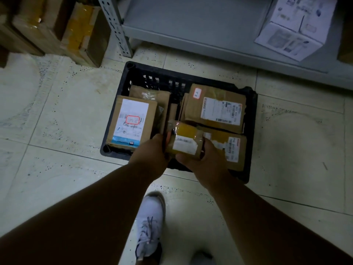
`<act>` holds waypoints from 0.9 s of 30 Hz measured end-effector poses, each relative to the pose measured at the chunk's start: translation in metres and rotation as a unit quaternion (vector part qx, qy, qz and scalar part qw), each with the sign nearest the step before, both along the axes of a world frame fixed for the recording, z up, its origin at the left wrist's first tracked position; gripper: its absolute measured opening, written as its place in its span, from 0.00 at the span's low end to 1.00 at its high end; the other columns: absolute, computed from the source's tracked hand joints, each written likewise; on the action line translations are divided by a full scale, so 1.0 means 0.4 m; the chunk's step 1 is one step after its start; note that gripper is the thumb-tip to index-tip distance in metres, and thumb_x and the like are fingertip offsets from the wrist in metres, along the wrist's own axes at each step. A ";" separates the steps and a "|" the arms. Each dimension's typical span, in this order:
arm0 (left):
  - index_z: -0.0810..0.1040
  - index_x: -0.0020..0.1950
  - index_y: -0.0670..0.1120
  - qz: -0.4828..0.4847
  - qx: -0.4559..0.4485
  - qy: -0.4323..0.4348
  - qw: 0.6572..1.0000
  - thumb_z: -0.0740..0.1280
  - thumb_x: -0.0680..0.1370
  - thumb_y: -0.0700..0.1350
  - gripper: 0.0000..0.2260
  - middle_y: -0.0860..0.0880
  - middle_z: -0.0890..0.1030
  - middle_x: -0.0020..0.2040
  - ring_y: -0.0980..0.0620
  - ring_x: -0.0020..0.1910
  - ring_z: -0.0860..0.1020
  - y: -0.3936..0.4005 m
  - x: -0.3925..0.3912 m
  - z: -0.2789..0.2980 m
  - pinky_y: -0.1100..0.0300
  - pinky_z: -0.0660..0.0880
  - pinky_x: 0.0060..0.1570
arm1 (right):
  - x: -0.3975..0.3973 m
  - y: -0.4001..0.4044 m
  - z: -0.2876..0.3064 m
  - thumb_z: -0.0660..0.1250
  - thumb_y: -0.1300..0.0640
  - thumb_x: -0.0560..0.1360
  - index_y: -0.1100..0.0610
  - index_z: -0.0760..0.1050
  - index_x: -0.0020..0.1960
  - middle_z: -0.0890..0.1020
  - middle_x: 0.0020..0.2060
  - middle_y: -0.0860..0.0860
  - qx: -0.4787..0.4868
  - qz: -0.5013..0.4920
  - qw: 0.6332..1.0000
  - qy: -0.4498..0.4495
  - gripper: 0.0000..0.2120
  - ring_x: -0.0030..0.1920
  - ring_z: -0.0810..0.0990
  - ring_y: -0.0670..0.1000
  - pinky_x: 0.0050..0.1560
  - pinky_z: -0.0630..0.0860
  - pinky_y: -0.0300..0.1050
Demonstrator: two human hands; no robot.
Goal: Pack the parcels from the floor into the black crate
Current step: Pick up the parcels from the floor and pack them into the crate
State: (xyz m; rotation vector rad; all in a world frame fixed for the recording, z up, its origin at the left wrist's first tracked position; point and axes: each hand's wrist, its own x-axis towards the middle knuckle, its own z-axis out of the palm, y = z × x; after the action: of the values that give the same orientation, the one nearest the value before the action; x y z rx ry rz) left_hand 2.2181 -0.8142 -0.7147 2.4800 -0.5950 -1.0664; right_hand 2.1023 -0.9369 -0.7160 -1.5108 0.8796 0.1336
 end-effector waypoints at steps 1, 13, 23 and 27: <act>0.73 0.57 0.50 0.003 0.001 -0.005 1.000 0.68 0.77 0.49 0.11 0.52 0.80 0.48 0.51 0.47 0.79 0.007 -0.005 -0.001 0.54 0.78 0.49 | -0.005 0.009 0.000 0.75 0.50 0.72 0.49 0.71 0.67 0.79 0.57 0.41 -0.013 -0.008 1.000 -0.009 0.26 0.53 0.77 0.38 0.45 0.78 0.29; 0.72 0.61 0.51 0.052 -0.032 -0.055 0.997 0.67 0.76 0.50 0.15 0.52 0.76 0.47 0.48 0.47 0.76 0.031 -0.061 -0.050 0.57 0.71 0.46 | -0.107 0.043 -0.110 0.60 0.55 0.81 0.51 0.76 0.62 0.81 0.58 0.50 -0.164 -0.042 0.985 0.037 0.12 0.60 0.78 0.52 0.63 0.75 0.50; 0.74 0.59 0.49 0.014 -0.034 -0.151 0.988 0.64 0.79 0.54 0.13 0.48 0.82 0.50 0.46 0.48 0.80 0.060 -0.073 -0.069 0.55 0.76 0.45 | -0.043 0.100 -0.072 0.68 0.47 0.77 0.50 0.76 0.65 0.81 0.61 0.47 -0.200 0.001 0.980 0.000 0.18 0.64 0.76 0.50 0.63 0.72 0.43; 0.77 0.57 0.47 -0.008 -0.001 -0.168 0.986 0.61 0.80 0.54 0.13 0.46 0.82 0.48 0.45 0.47 0.80 0.090 -0.064 -0.076 0.51 0.79 0.46 | -0.045 0.112 -0.076 0.69 0.50 0.77 0.52 0.77 0.64 0.82 0.60 0.49 -0.217 0.039 0.975 0.016 0.16 0.64 0.77 0.52 0.58 0.67 0.38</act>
State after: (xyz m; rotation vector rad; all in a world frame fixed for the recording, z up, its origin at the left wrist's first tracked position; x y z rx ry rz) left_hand 2.1925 -0.7781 -0.7449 2.6772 -0.7112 -0.6530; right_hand 2.0844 -0.8920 -0.7466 -1.9556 0.9137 0.0211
